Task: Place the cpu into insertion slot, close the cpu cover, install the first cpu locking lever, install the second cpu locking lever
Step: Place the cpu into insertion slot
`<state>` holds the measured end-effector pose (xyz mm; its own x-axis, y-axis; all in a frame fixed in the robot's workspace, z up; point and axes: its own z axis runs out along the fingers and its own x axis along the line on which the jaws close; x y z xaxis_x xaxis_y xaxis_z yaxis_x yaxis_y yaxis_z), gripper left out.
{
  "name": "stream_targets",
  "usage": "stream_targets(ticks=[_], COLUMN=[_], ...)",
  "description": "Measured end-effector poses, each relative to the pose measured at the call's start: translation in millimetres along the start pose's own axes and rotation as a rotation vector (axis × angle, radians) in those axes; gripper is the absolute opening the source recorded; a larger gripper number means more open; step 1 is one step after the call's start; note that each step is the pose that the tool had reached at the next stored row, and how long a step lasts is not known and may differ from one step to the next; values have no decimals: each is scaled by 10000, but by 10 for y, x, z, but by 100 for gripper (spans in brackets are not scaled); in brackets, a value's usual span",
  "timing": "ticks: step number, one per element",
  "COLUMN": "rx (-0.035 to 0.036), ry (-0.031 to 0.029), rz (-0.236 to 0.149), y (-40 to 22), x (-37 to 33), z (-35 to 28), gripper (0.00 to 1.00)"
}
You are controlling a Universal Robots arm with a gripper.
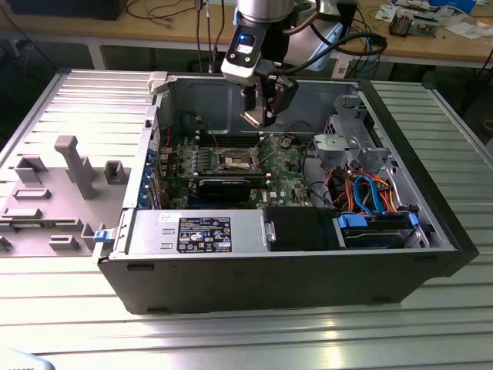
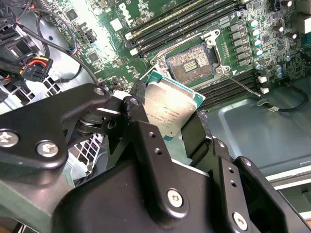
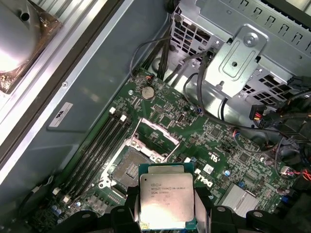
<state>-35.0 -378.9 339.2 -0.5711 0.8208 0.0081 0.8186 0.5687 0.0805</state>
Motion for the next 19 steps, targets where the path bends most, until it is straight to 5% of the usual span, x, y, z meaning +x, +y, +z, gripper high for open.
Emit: stream_targets(ticks=[19], rx=[-2], ry=[-16], rz=[196], y=[0], x=[0], z=[5], gripper=[54])
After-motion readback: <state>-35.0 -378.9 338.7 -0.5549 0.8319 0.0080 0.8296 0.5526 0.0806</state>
